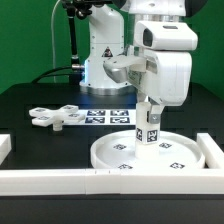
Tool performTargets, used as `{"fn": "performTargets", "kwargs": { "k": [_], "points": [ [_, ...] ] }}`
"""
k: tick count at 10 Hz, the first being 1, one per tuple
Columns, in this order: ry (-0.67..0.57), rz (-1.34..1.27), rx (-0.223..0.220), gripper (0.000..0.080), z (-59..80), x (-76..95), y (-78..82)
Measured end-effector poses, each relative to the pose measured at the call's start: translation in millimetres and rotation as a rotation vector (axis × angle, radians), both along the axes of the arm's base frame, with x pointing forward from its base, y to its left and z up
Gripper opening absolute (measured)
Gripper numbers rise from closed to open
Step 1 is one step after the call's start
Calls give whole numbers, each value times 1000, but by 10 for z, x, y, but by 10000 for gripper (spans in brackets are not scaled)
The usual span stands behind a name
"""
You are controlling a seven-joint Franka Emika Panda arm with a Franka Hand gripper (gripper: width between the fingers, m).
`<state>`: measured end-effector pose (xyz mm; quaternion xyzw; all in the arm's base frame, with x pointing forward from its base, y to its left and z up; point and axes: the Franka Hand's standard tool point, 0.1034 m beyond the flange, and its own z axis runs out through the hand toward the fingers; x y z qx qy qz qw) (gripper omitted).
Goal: Assemble round table
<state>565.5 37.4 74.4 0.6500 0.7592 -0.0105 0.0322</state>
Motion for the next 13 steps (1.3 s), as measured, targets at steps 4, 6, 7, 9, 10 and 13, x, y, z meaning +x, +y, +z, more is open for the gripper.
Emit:
{"fn": "performTargets", "kwargs": {
  "k": [4, 6, 7, 9, 10, 13],
  "points": [
    [30, -326, -3, 409, -9, -11, -24],
    [61, -546, -21, 409, -7, 22, -27],
    [54, -650, -21, 409, -9, 23, -26],
    [44, -786, -23, 409, -11, 21, -24],
    [42, -813, -23, 409, -11, 21, -24],
    [27, -1009, -26, 409, -12, 19, -18]
  ]
}}
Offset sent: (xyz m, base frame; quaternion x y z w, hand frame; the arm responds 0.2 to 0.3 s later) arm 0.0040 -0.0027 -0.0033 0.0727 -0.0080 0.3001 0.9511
